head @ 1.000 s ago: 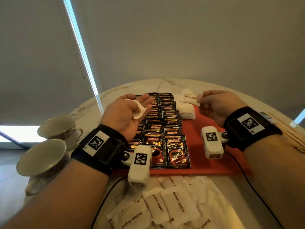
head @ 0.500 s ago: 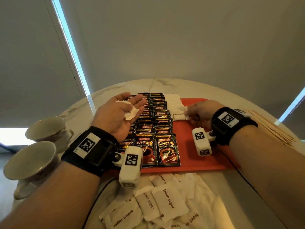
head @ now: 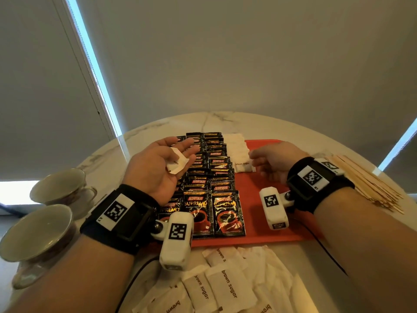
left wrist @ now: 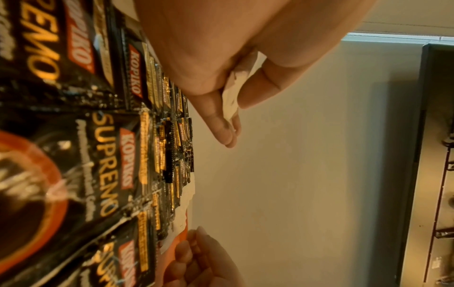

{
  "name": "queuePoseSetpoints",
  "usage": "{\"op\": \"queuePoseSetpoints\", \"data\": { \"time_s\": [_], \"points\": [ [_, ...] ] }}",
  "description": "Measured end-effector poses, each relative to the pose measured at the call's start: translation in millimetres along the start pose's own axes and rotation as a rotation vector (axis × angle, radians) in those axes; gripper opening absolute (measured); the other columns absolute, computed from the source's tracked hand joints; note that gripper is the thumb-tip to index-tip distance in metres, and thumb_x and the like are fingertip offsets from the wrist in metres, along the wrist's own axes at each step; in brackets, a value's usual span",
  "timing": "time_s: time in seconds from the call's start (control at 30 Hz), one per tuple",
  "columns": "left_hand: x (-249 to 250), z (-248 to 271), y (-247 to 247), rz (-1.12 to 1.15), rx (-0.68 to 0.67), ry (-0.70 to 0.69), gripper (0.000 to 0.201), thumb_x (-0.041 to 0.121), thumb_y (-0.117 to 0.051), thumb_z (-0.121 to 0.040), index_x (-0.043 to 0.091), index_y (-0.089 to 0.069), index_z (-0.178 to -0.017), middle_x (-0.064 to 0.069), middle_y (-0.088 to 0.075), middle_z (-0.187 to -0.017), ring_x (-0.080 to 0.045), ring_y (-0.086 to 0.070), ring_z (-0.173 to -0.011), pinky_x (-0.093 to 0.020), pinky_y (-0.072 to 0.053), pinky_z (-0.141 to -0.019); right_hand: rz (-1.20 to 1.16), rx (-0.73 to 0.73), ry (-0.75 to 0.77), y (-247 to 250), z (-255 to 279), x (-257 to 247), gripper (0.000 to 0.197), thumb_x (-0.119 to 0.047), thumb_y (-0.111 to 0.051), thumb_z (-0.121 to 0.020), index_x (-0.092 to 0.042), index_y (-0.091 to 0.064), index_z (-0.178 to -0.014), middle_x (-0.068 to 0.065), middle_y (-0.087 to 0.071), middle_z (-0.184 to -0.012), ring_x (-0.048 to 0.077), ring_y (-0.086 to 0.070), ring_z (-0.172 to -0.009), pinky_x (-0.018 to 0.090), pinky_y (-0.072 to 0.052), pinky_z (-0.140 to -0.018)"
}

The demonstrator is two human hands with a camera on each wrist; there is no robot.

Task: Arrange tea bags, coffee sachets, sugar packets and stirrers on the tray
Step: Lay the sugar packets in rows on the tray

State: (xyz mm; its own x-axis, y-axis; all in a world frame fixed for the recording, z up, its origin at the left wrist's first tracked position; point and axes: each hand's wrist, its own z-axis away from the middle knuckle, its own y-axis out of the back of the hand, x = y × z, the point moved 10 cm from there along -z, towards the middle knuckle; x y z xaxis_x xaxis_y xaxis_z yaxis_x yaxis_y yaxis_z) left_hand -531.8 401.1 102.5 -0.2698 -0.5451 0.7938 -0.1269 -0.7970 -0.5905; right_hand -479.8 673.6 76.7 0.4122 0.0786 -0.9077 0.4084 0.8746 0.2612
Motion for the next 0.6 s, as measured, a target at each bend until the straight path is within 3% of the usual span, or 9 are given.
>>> {"op": "queuePoseSetpoints", "data": {
  "time_s": [0.07,0.13,0.27,0.4,0.5,0.6],
  "points": [
    [0,0,1,0.009,0.002,0.001,0.046,-0.021,-0.030,-0.087,0.006,-0.056,-0.114,-0.024,-0.076,-0.114,-0.037,-0.077,-0.101,-0.039,-0.063,-0.084,0.017,-0.107,-0.051,-15,8,4,0.015,-0.020,-0.065,-0.097,-0.006,-0.070,-0.094,0.002,-0.069,-0.065,0.013,-0.054,-0.057,0.024,-0.044,-0.056],
    [-1,-1,1,0.010,0.005,0.003,0.048,-0.022,-0.028,-0.085,0.005,-0.055,-0.113,-0.024,-0.076,-0.115,-0.037,-0.077,-0.102,-0.040,-0.063,-0.086,0.009,-0.162,-0.090,-23,11,8,0.020,-0.023,-0.063,-0.099,-0.004,-0.070,-0.102,0.005,-0.071,-0.077,0.013,-0.057,-0.059,0.024,-0.045,-0.058],
    [-3,0,-2,-0.024,-0.021,-0.003,0.053,-0.025,-0.026,-0.086,0.007,-0.057,-0.115,-0.019,-0.076,-0.120,-0.033,-0.076,-0.107,-0.043,-0.062,-0.089,-0.020,-0.163,-0.113,-23,10,10,0.025,-0.025,-0.063,-0.099,-0.004,-0.070,-0.107,0.007,-0.072,-0.086,0.013,-0.058,-0.058,0.024,-0.046,-0.057],
    [3,7,-18,-0.085,-0.125,-0.049,0.055,-0.020,-0.030,-0.096,0.013,-0.062,-0.127,-0.001,-0.075,-0.128,-0.023,-0.071,-0.121,-0.040,-0.061,-0.091,-0.160,-0.173,0.037,-36,22,-16,0.018,-0.026,-0.064,-0.099,-0.008,-0.068,-0.097,0.001,-0.062,-0.071,0.009,-0.050,-0.049,0.020,-0.040,-0.048],
    [5,12,-28,-0.088,-0.205,-0.087,0.052,-0.011,-0.032,-0.103,0.015,-0.061,-0.137,0.005,-0.071,-0.136,-0.022,-0.063,-0.132,-0.045,-0.053,-0.106,-0.192,-0.358,0.149,-74,51,-43,0.027,-0.035,-0.067,-0.095,-0.009,-0.070,-0.099,0.001,-0.061,-0.072,0.011,-0.052,-0.055,0.024,-0.042,-0.053],
    [4,12,-31,-0.038,-0.246,-0.099,0.048,-0.004,-0.035,-0.106,0.016,-0.060,-0.141,0.004,-0.067,-0.142,-0.027,-0.054,-0.141,-0.049,-0.044,-0.116,-0.109,-0.547,0.230,-111,78,-53,0.026,-0.038,-0.074,-0.090,-0.014,-0.074,-0.099,0.005,-0.069,-0.085,0.014,-0.060,-0.063,0.026,-0.051,-0.057]
  ]
}}
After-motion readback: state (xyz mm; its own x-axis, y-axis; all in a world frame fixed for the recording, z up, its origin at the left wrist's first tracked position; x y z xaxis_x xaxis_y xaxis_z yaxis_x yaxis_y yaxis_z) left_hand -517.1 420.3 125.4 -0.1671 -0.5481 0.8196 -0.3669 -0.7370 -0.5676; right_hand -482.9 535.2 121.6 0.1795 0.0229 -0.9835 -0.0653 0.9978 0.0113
